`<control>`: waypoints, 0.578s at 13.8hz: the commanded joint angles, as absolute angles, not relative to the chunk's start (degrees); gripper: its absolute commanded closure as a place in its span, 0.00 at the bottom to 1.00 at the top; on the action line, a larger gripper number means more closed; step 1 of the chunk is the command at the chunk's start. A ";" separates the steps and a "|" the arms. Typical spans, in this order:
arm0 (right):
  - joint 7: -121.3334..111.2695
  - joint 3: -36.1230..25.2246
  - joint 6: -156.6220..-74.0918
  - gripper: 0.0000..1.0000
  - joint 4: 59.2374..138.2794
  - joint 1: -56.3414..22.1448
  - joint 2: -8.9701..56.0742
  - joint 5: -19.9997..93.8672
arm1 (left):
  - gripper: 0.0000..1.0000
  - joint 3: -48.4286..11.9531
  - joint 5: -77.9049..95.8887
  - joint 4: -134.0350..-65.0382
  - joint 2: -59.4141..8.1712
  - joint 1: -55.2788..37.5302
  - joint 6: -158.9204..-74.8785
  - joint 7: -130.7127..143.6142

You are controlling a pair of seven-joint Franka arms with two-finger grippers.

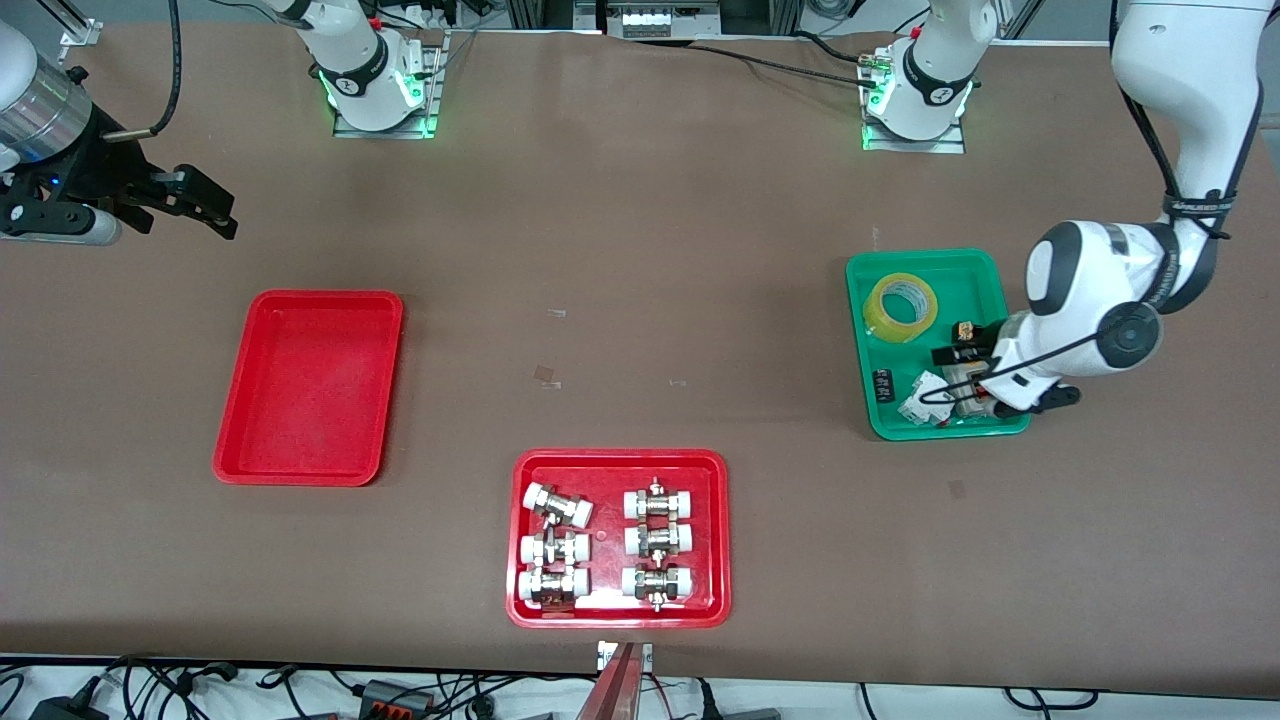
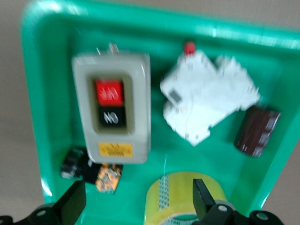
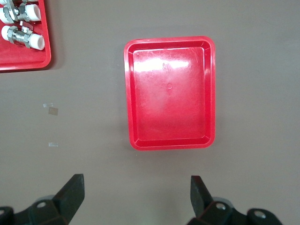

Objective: Left arm passes tape to right arm into tray
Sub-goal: 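Move the left gripper down over the yellow tape roll in the green tray, then close the left gripper on the tape roll's rim and lift it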

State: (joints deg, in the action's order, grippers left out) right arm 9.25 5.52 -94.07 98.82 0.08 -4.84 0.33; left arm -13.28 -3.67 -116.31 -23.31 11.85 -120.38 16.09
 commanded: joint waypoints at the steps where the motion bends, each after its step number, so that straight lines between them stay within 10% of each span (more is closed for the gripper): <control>1: 9.76 5.54 -93.69 0.00 98.26 0.09 -4.75 -0.09 | 0.00 -16.95 -4.83 -121.72 -18.03 12.13 -116.30 17.57; 8: 9.76 5.54 -93.69 0.00 98.26 -0.09 -4.75 -0.09 | 0.00 -20.57 -4.83 -122.86 -15.12 12.74 -109.86 22.32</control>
